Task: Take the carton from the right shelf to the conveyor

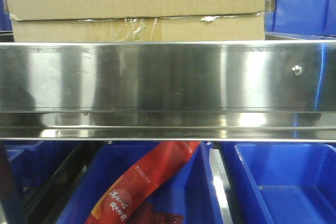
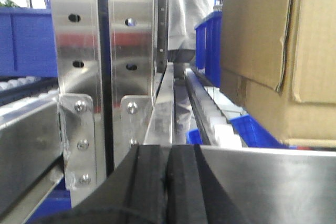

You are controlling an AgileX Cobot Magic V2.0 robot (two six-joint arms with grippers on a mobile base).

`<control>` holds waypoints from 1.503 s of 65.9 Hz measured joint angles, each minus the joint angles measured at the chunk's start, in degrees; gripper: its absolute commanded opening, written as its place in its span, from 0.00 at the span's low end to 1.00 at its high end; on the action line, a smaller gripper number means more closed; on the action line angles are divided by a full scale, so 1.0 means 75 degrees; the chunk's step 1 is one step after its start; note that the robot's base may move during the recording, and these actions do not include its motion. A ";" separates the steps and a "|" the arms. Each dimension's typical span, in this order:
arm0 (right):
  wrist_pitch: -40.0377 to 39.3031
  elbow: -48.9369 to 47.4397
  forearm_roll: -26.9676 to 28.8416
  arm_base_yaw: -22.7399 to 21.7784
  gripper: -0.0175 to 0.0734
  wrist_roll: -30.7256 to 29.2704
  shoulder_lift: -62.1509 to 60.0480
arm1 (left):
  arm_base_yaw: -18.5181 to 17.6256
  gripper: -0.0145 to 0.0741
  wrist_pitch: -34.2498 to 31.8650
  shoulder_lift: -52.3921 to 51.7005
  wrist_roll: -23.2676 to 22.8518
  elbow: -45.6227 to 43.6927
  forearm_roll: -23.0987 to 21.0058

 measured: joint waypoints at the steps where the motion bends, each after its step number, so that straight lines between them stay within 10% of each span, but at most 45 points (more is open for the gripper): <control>1: 0.0000 0.0000 0.0000 0.0000 0.12 0.0000 0.0000 | 0.0000 0.17 -0.0047 0.0000 0.0000 0.0000 0.0000; 20: -0.0858 0.0000 0.0000 0.0000 0.12 0.0000 0.0000 | 0.0000 0.17 -0.1248 -0.0013 0.0000 -0.0057 0.0000; 32: -0.0108 -0.1003 0.0093 0.0000 0.15 0.0000 -0.0005 | 0.0000 0.26 -0.0069 0.0033 0.0000 -0.1459 0.0274; 55: 0.1036 -0.3677 0.0148 0.0000 0.81 0.0000 0.1019 | 0.0000 0.62 0.1923 0.2028 0.0000 -0.4273 0.0434; 85: 0.3263 -0.7108 0.1174 0.0687 0.72 0.0000 0.4410 | -0.2722 0.62 0.4248 0.6001 0.0000 -0.8159 0.0169; 99: 0.4697 -0.9628 0.1190 0.1727 0.72 -0.0063 0.6495 | -0.2951 0.62 0.5513 0.8087 0.0000 -1.0622 0.0139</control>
